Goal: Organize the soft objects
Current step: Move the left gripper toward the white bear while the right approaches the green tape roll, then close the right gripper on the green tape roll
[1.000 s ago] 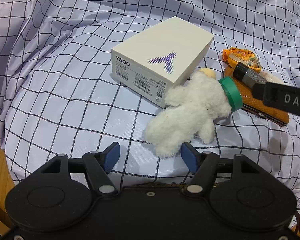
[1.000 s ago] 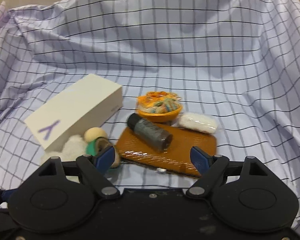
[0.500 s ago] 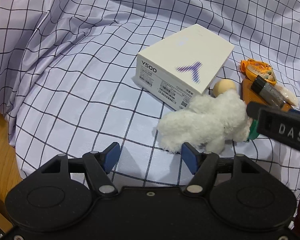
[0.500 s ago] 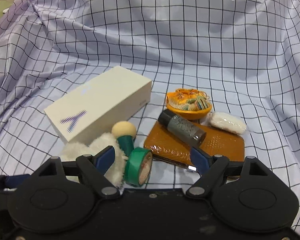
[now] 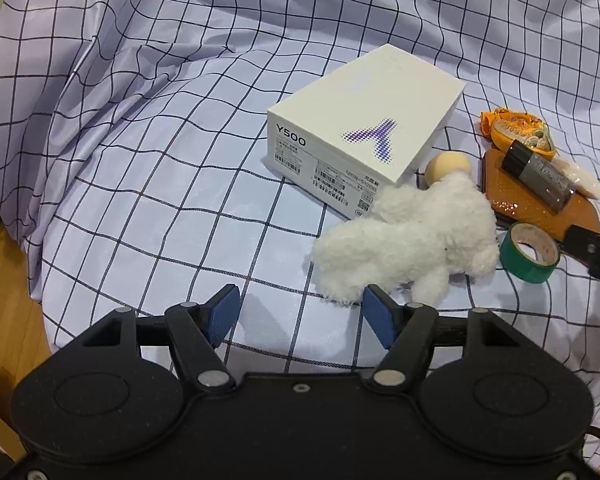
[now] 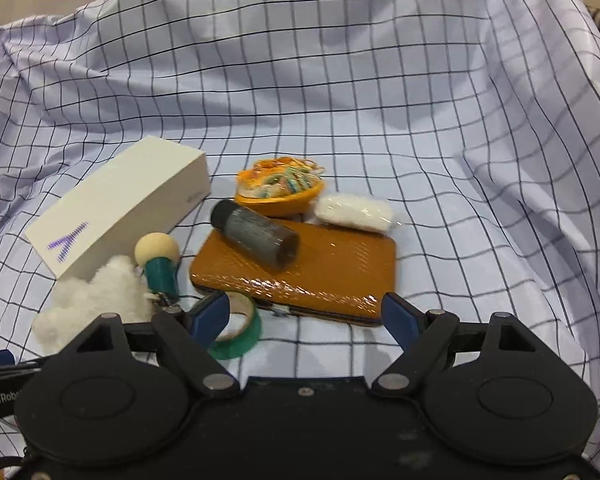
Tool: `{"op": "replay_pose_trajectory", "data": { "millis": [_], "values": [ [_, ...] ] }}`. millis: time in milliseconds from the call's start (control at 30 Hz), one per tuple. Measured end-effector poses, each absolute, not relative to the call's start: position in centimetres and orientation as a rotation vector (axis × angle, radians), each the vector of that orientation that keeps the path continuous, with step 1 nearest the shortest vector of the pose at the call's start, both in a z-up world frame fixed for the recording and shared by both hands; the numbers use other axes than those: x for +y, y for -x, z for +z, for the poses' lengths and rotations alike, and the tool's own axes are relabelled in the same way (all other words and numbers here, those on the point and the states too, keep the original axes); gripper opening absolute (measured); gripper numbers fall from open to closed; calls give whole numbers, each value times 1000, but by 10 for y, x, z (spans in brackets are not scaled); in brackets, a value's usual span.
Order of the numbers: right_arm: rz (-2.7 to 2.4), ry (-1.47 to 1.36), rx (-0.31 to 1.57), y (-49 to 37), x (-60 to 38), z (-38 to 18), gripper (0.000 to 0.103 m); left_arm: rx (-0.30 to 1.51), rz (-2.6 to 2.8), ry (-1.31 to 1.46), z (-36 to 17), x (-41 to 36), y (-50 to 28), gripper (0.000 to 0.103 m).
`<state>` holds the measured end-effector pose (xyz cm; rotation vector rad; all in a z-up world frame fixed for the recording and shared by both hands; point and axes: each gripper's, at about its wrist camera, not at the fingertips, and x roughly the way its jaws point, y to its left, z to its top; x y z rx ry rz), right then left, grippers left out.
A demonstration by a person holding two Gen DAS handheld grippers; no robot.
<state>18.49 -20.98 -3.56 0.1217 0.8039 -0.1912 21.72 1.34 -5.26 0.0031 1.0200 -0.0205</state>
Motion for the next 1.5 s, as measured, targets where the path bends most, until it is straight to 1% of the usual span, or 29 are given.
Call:
{"op": "replay_pose_trajectory", "data": {
  "millis": [300,667,933,1433,1500],
  "values": [
    [-164,-176,784,-171,-226,-31,82,1038,-4,-64,-51,2,-214,65],
    [-110,-242,767,-155,-238,-29,82,1064,-5,-77,-44,-10,-212,65],
    [-62,-204,770,-155,-226,-31,82,1056,-19,-45,-39,-8,-211,66],
    [7,-7,810,-195,-172,-40,82,1046,-19,60,-40,27,-214,66],
    [9,11,821,-200,-167,-43,80,1042,-22,72,-39,30,-215,66]
  ]
}}
